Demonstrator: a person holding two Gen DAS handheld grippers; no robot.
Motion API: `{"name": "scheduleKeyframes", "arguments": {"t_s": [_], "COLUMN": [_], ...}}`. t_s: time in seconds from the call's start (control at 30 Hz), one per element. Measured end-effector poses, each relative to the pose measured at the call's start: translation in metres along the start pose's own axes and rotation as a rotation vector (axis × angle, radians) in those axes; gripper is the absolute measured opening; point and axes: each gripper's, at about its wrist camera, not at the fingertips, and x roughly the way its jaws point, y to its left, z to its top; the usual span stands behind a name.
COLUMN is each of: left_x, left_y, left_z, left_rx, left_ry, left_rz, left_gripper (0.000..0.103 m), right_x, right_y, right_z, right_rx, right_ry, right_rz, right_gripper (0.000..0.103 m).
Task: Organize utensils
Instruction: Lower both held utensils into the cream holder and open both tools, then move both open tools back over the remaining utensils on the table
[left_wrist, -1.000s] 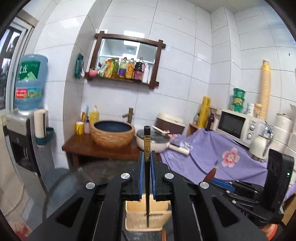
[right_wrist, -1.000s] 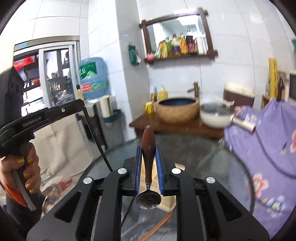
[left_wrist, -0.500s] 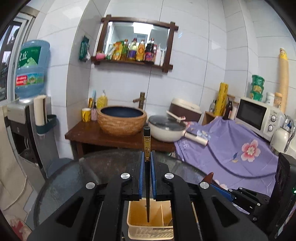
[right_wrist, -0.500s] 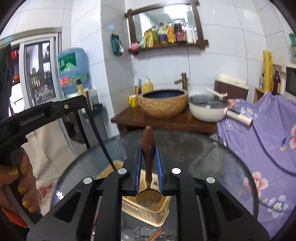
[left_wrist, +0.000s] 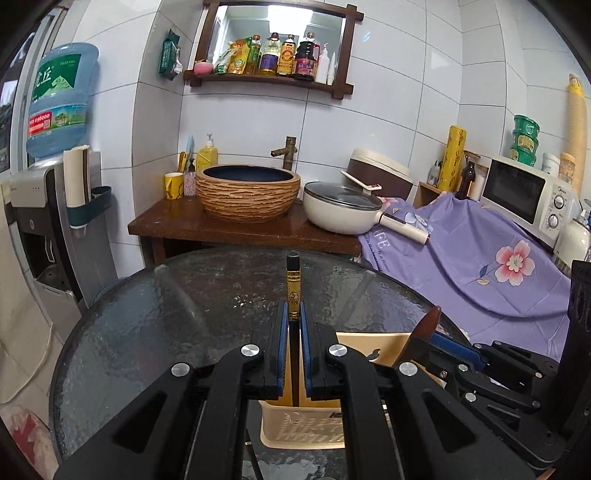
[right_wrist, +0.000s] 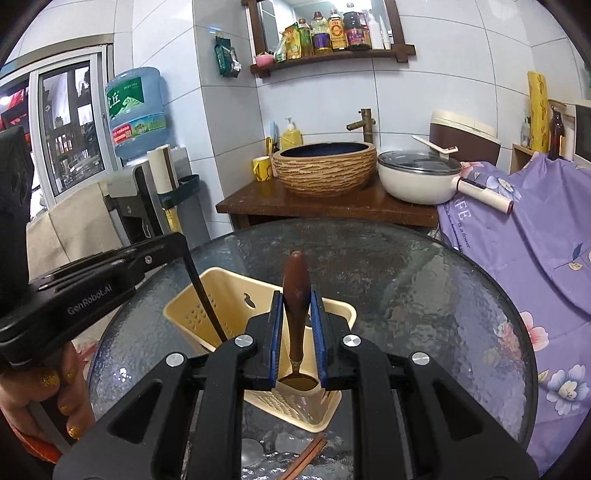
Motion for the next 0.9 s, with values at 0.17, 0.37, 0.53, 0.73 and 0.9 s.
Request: {"name": "scheduleKeyframes", "arguments": {"t_s": [0.17,0.37,0.53,0.73,0.9], "left_x": [0.001,-0.001,-0.013,-0.050,-0.072], "left_y": [-0.003,-0.003,-0.002,0.012,0.022], "left_z": [0.000,-0.001,-0.001,-0.009,-0.036], "left_rx": [0.012,0.005,0.000,-0.038,-0.027], "left_ry": [0.002,0.004,-0.024,-0.098,-0.061], "left_rz": [0.002,-0.002,-0.017,-0.016,0.035], "left_gripper": [0.007,0.007,0.043,0.087,0.095], "right_x": [0.001,0.001,-0.010,-0.037,-0.060], "right_y": [-0.001,-0.004,-0.002,0.003,0.005], "right_z": [-0.002,-0.002,-0.003,-0.009,-0.033], "right_rx": [-0.003,-0.001,-0.025,-0.054,-0.033], "right_ry": [-0.008,-0.016,-0.054,-0.114,-0.080], "right_rz": [-0.013,-0.020,-0.020,-0.043,-0.058], "right_gripper": [0.016,0.017,0.051,0.059,0.063]}}
